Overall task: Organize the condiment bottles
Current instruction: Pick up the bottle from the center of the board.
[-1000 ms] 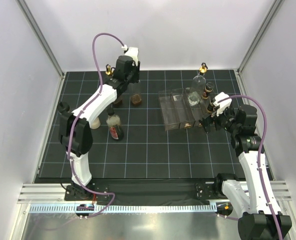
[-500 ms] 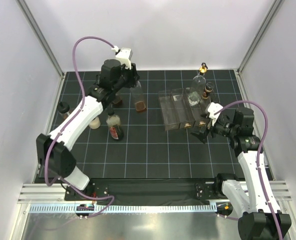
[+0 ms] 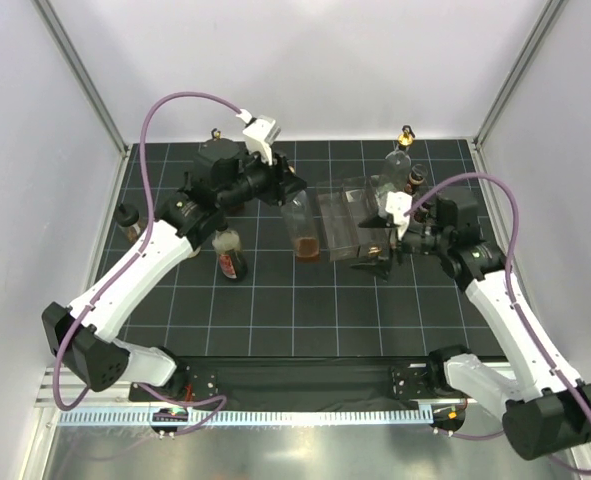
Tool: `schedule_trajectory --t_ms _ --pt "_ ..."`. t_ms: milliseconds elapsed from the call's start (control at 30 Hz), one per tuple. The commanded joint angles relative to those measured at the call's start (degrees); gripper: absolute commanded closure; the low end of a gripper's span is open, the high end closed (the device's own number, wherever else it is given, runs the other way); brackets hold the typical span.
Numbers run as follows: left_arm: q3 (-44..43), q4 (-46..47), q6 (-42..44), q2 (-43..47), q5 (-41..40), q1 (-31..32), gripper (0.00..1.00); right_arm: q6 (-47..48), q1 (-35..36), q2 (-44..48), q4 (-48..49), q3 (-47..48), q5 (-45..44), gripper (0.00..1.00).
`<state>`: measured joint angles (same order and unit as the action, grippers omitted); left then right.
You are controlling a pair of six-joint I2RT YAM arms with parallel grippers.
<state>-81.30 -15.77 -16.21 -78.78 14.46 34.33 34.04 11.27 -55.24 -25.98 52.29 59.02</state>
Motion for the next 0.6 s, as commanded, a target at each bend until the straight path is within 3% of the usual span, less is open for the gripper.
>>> schedule_trajectory --t_ms 0,200,567 --pt "-0.79 4.43 -4.0 3.46 3.65 1.88 1.0 -11.25 6.21 -3.8 8.48 5.61 -6.02 0.0" --pt "-0.35 4.43 -5.41 4.16 2.59 5.13 1.0 -19.27 11.85 -6.89 16.65 8.0 -15.07 0.0" --pt "0.35 4.52 -5.85 3.9 0.57 8.3 1.0 -29.03 16.15 -11.2 24.39 6.77 -12.97 0.0"
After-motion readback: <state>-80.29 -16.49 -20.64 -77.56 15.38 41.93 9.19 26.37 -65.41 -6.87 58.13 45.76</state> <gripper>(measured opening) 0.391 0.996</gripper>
